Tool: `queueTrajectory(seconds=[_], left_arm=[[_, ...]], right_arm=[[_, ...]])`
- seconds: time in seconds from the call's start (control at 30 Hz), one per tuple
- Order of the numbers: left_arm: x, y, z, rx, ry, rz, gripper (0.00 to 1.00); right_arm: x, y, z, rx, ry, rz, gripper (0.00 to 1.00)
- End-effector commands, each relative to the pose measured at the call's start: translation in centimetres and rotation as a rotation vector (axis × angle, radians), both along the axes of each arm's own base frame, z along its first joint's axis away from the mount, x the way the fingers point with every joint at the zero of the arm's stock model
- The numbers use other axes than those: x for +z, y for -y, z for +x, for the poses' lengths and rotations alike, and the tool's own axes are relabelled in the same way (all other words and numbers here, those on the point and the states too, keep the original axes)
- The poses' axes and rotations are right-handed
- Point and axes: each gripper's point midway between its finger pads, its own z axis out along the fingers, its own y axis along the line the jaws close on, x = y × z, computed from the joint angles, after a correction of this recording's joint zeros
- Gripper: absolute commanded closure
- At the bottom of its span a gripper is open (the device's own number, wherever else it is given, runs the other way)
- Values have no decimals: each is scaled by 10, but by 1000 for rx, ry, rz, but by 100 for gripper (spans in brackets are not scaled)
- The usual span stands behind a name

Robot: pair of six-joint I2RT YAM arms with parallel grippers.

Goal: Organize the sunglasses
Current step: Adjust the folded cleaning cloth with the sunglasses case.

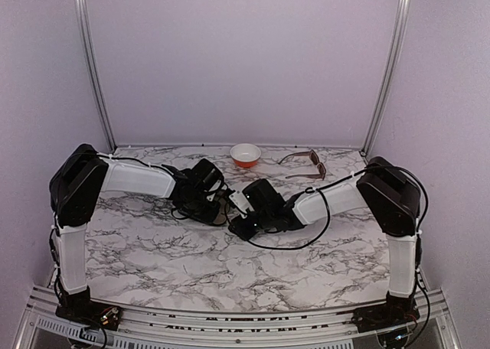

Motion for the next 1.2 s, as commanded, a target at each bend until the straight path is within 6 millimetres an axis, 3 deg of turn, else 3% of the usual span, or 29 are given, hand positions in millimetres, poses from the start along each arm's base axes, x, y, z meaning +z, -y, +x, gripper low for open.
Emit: queueTrajectory(seconds=[0.0,0.2,0.43,0.57,0.77,1.17], left_arm=[[-11,-10,8,33,48,76,71],[-16,-9,13,36,79,73,76],[-15,-11,13,37,108,70,99],[-13,-3,8,18,82,18,100],[6,18,3,0,58,-119,100],[30,35,-2,-27,41,-228,100]], right_arm=[[6,-14,5,10,16,26,63],[6,-18,5,19,13,30,63],[6,-21,5,24,18,42,63],[7,-24,7,23,23,57,63],[8,-29,12,20,41,73,63],[5,-37,11,61,54,92,63]])
